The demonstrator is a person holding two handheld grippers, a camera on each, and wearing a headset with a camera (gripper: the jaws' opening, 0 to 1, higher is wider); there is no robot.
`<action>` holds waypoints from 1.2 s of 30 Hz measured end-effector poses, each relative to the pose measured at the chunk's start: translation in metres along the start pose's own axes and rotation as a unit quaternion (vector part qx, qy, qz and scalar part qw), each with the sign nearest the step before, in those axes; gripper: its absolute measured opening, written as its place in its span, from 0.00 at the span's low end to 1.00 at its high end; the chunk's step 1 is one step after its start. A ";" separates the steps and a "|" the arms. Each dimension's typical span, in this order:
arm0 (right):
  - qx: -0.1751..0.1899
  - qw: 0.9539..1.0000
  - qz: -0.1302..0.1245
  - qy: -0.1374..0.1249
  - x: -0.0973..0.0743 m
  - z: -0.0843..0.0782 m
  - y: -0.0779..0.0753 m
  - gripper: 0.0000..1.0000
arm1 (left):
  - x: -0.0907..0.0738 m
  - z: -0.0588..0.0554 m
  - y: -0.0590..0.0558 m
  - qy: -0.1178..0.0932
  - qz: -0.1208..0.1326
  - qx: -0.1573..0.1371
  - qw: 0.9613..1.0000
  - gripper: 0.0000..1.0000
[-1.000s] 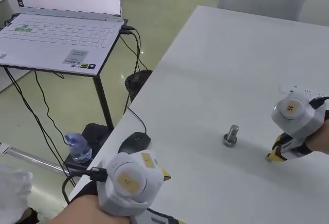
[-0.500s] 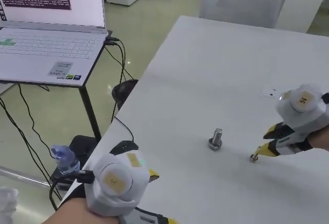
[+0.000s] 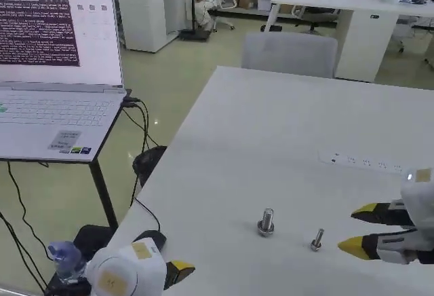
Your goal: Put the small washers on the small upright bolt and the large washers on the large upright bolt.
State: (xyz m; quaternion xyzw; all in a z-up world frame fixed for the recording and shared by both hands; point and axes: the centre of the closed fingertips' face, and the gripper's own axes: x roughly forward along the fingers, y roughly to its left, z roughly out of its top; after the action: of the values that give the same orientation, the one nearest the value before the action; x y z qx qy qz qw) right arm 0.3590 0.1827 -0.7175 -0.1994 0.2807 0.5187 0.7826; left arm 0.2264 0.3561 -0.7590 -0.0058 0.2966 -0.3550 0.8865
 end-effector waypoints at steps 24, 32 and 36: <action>0.113 0.987 -0.031 -0.107 -0.056 -0.044 0.061 0.72 | -0.022 0.005 -0.015 -0.023 0.019 0.004 1.000 0.81; 0.123 0.989 -0.024 -0.083 -0.055 -0.083 0.082 0.79 | -0.024 -0.006 -0.015 -0.020 0.032 -0.007 0.999 0.82; 0.119 0.991 -0.010 -0.068 -0.047 -0.095 0.094 0.88 | -0.023 -0.005 -0.015 -0.025 0.036 -0.012 0.999 0.83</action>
State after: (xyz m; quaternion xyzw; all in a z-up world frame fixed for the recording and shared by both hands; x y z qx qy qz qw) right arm 0.2353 0.1281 -0.7617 -0.0726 0.2844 0.4858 0.8233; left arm 0.2016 0.3606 -0.7481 -0.0149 0.2787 -0.3195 0.9056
